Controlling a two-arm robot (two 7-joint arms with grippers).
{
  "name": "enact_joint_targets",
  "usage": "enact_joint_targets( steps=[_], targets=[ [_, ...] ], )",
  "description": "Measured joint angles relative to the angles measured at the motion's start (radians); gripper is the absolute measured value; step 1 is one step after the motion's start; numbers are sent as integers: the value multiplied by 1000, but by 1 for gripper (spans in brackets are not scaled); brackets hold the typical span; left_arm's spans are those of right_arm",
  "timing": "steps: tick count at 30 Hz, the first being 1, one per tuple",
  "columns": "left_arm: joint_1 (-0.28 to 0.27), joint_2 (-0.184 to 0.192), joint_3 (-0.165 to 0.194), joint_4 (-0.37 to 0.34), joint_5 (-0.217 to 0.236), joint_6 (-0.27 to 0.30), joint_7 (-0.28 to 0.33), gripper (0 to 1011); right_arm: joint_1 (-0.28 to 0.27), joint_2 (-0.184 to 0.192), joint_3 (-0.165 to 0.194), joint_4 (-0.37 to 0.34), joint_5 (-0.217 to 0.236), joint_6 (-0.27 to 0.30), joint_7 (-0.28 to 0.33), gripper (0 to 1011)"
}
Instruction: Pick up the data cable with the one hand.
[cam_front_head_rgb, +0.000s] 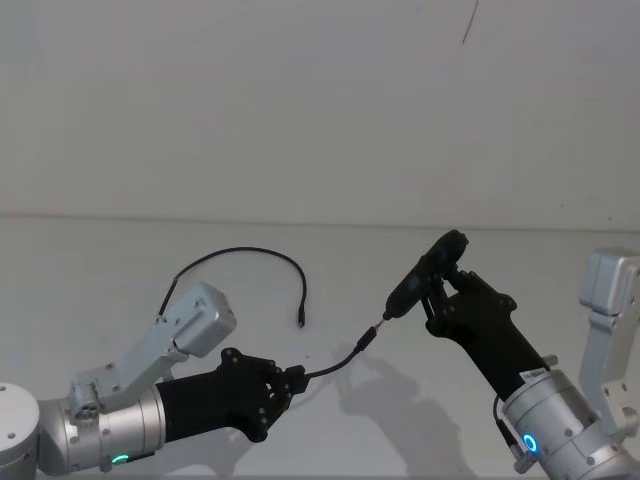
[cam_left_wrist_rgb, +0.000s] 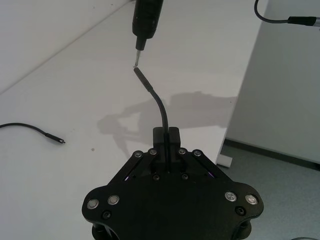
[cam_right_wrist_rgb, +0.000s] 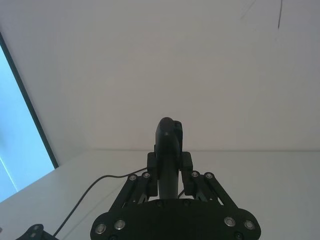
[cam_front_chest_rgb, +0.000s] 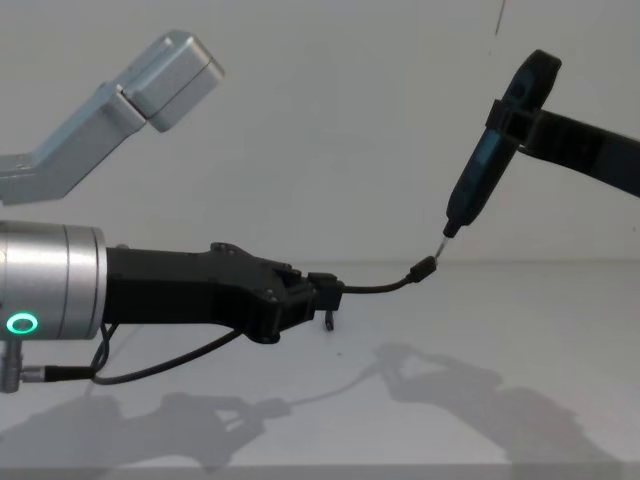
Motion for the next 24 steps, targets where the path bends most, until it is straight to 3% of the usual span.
enact_joint_targets(
  steps=[24],
  targets=[
    [0, 0, 0, 0, 0, 0, 0, 51, -6, 12, -5, -3, -13, -8, 16, 269]
  ],
)
